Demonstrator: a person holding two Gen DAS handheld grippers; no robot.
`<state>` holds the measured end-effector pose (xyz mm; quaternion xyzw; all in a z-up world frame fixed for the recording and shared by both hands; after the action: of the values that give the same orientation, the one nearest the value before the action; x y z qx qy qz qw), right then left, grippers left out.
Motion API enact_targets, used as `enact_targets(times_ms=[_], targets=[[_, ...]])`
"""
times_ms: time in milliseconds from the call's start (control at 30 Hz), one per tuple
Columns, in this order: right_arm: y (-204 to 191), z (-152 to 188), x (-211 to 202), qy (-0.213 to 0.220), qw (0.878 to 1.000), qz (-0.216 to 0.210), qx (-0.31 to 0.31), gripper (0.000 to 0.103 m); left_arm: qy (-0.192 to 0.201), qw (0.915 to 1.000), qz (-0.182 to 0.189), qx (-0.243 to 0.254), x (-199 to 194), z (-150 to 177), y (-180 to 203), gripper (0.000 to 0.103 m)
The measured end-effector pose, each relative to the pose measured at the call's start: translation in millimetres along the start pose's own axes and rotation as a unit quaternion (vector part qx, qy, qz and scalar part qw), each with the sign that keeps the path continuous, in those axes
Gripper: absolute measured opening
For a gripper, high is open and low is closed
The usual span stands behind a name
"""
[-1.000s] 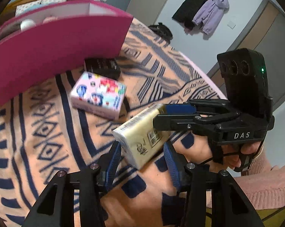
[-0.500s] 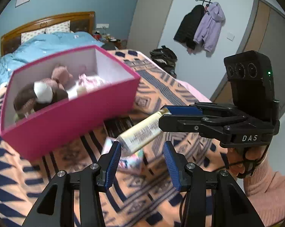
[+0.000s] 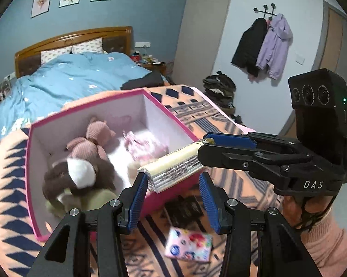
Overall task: Organize objects
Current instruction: 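Carry the soap box into the magenta box and open the right tool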
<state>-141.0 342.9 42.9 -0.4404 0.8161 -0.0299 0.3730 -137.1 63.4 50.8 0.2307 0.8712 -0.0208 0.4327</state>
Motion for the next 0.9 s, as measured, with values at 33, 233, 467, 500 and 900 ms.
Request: enact_targets(times_ms=[33,233,467,500,900], targets=[[2,-4,3,0.000,1.000,0.001,-0.001,0.040,0.001,1.0000,-0.005,-0.001,2,-4,-3,0.047],[22,-26,24,-0.008,1.000,0.010,0.013,0.040,-0.013,0.9998,-0.012,-0.013,24,-24,-19,0.047],[44,-44,50,-0.021,0.999,0.025,0.028,0.040,-0.034,0.9987,-0.019,-0.033,54,-37,-35,0.047],[47,-46,55,-0.024,0.999,0.028,0.032,0.040,-0.035,0.9986,-0.020,-0.034,57,-38,-37,0.047],[71,-46,74,-0.034,0.996,0.065,0.053,0.040,-0.063,0.9952,-0.051,-0.055,92,-41,-54,0.047]])
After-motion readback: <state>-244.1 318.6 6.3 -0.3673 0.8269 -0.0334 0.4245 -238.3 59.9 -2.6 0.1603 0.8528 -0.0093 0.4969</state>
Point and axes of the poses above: each gripper's, at about its wrist camera, not at the fingertips, and x roughly the way its jaws point, y to its right, z to its underside, the point moved 3 cm from there along x, roughly the way its jaws point, and after that the axes turned 8 degrees about -y, right-handed, at the moved point
